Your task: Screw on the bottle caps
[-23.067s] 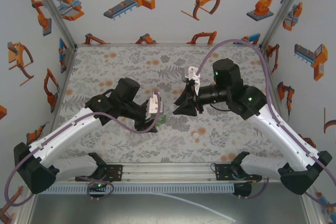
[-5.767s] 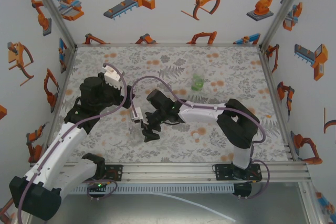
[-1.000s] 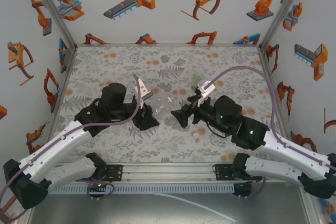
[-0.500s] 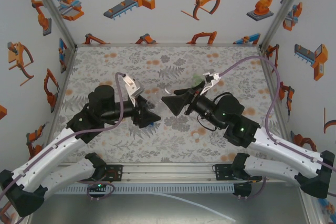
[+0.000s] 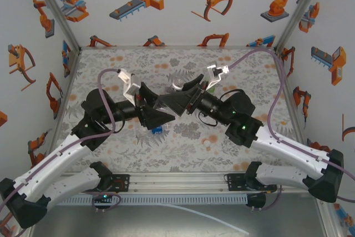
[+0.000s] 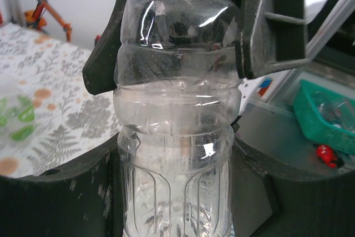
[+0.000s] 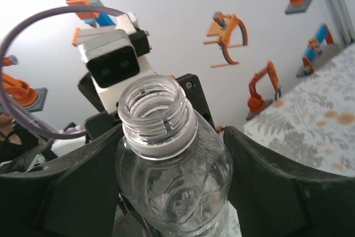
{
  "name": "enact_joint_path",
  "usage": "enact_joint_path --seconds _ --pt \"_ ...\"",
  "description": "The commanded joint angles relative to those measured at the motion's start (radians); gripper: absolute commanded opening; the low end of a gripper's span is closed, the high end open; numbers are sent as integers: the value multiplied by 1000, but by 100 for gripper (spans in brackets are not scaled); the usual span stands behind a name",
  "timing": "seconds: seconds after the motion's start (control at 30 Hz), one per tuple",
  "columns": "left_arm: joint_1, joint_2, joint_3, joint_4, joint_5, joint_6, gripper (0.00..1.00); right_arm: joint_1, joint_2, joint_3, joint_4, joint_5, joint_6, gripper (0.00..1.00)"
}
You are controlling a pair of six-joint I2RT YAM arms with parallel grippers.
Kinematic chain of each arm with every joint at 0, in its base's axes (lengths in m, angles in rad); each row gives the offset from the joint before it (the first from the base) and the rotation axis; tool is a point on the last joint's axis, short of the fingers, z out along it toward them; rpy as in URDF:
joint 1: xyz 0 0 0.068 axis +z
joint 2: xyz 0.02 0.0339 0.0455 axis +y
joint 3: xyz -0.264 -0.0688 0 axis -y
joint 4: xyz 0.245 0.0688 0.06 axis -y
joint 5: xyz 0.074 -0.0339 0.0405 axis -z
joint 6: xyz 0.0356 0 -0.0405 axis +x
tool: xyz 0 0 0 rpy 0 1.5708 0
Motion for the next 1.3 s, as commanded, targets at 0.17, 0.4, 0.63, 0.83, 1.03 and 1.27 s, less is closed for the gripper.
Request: enact_joint_path --seconds 0.17,0.4,0.63,0.83,1.03,1.27 --pt "4 19 94 18 84 -39 43 4 2 40 128 -78 -29 45" --pt "4 57 197 -230 131 87 64 3 27 76 93 -87 -32 35" --pt "3 103 268 -374 145 181 64 4 34 108 34 -89 -45 33" --pt "4 123 291 -428 143 224 53 4 35 117 -6 -80 -64 33" --pt "4 124 289 -436 137 243 42 3 33 133 -63 -71 -93 42" --pt "57 102 228 -382 106 236 34 4 -7 231 -419 66 -260 75"
